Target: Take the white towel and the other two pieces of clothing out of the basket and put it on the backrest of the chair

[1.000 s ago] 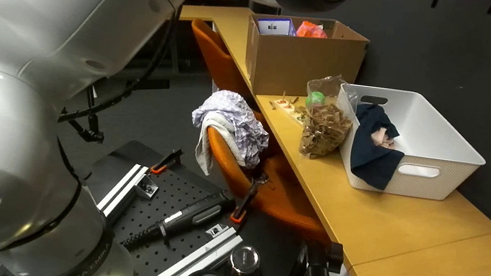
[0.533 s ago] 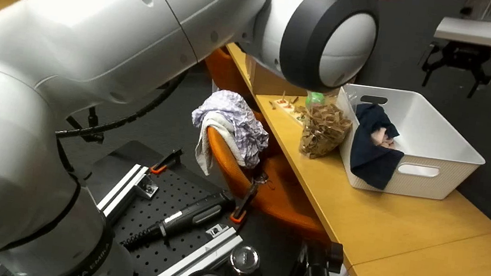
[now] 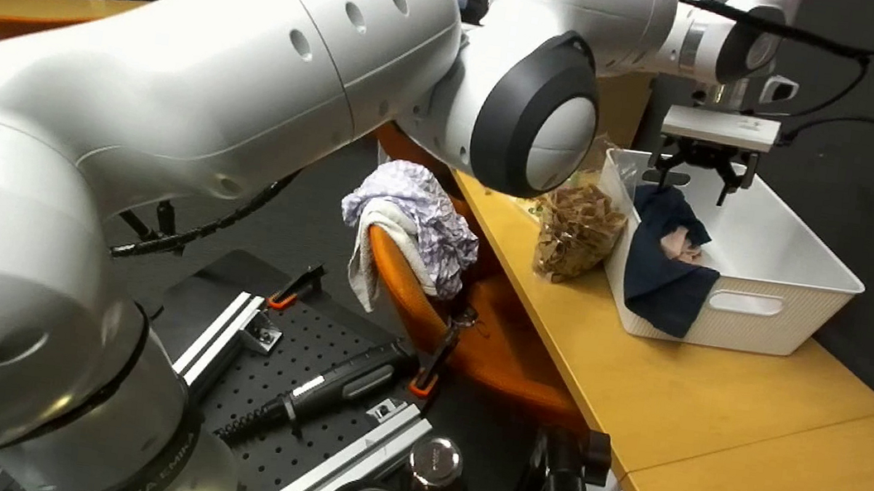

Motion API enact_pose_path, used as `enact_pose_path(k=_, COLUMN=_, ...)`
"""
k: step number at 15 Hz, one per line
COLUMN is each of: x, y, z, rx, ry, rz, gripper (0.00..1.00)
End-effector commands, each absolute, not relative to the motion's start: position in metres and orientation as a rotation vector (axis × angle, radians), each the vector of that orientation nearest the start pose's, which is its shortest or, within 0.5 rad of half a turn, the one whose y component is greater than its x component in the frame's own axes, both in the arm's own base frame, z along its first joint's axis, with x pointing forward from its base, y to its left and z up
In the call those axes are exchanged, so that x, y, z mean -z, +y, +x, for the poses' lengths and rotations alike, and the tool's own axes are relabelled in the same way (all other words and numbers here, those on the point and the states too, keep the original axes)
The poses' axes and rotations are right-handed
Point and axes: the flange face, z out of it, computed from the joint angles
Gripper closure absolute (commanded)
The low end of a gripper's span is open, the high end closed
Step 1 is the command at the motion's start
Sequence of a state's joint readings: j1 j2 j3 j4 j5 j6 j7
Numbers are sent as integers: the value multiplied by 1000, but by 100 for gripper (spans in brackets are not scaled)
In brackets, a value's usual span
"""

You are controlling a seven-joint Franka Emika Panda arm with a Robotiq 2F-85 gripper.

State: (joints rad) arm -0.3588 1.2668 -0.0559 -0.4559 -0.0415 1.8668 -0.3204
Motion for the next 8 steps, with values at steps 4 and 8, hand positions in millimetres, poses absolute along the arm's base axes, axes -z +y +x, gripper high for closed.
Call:
enact_pose_path(k=4, x=-248, y=-281, z=772, rx=159, ry=12, rz=-3286, gripper=0)
enact_pose_path(k=8, x=-242, y=-283, z=770, rx=151, ry=15, rz=-3279, gripper=35)
